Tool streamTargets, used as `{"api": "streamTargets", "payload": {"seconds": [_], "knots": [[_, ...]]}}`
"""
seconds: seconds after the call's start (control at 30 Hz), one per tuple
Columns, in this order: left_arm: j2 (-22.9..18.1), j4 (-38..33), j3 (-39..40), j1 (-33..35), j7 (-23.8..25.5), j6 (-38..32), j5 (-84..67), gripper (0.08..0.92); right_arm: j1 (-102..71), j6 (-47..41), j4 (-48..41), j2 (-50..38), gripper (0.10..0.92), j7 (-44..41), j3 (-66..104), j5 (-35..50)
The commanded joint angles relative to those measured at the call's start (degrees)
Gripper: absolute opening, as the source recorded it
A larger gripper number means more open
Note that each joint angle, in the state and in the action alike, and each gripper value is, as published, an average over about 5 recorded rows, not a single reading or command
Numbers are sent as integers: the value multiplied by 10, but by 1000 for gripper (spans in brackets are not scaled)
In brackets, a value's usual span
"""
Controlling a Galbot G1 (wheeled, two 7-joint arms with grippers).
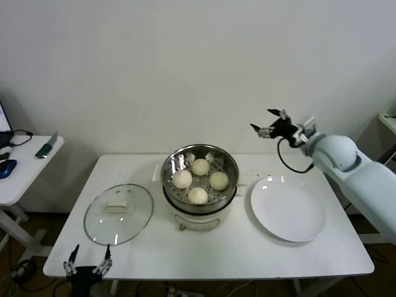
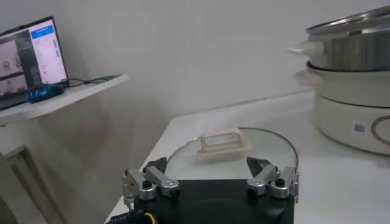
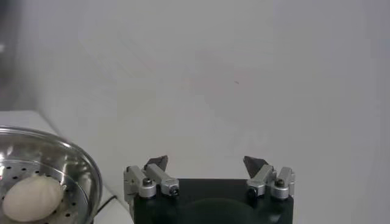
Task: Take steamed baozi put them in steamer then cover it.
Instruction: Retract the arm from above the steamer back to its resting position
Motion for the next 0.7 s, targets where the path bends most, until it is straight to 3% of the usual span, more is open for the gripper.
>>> {"api": "streamTargets", "payload": {"seconds": [0.03, 0.43, 0.7], "knots": [[8, -7, -2, 9, 0, -8, 5, 823, -421, 134, 54, 28, 823, 37, 370, -26], [10, -21, 0, 21, -6, -27, 24, 823, -592, 298, 48, 177, 823, 18, 449, -44], [40, -29, -7, 13, -59, -57, 143, 823, -682, 351, 63, 261, 823, 19, 446, -54]]}}
